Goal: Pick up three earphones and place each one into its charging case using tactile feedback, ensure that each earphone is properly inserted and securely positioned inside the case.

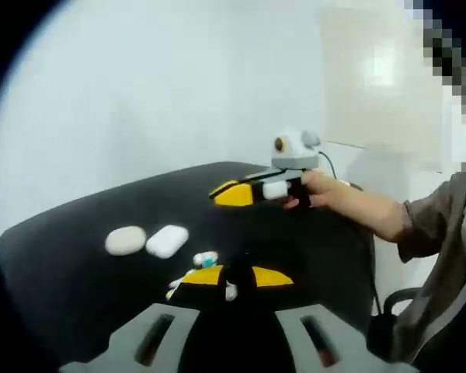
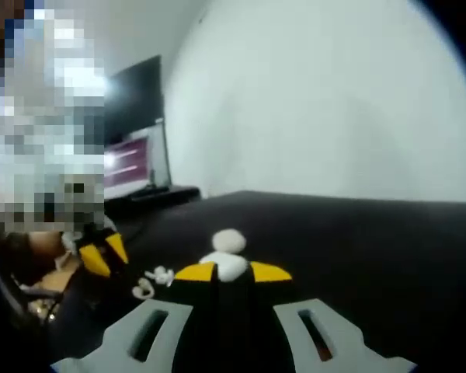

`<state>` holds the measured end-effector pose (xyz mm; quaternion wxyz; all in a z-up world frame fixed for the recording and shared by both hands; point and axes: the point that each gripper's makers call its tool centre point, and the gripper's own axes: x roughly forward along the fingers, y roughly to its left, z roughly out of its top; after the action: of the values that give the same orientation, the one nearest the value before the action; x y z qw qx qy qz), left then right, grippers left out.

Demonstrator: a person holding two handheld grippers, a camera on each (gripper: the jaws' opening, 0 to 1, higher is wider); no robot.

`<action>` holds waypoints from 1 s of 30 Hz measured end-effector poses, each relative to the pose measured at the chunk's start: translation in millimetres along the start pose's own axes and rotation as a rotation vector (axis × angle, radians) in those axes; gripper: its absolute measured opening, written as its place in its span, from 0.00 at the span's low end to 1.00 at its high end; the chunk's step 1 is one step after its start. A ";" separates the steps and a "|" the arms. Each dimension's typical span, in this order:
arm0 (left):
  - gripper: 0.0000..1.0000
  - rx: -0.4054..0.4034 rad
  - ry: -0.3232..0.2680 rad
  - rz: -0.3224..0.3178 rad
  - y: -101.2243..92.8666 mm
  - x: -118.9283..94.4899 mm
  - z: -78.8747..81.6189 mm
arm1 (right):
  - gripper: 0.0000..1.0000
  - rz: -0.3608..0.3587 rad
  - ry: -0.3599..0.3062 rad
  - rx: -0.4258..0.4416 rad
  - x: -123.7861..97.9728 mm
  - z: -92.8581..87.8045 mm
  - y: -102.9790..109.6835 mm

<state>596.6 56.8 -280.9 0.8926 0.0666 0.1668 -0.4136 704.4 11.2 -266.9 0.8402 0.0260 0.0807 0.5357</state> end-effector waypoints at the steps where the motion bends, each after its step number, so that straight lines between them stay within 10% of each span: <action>1: 0.10 0.013 0.020 -0.018 -6.2 5.2 -1.0 | 0.17 0.000 -0.002 0.002 -0.1 0.2 -0.3; 12: 0.10 0.138 0.169 -0.121 -48.7 44.9 -15.1 | 0.17 0.010 0.004 -0.004 0.7 -1.5 2.7; 30: 0.20 0.147 0.171 -0.111 -46.5 46.8 -16.9 | 0.17 0.011 0.003 -0.001 1.2 -0.1 4.0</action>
<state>585.3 -2.5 -312.3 0.8435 0.1576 0.2147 -0.4666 701.3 14.0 -266.7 0.8372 0.0253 0.0814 0.5402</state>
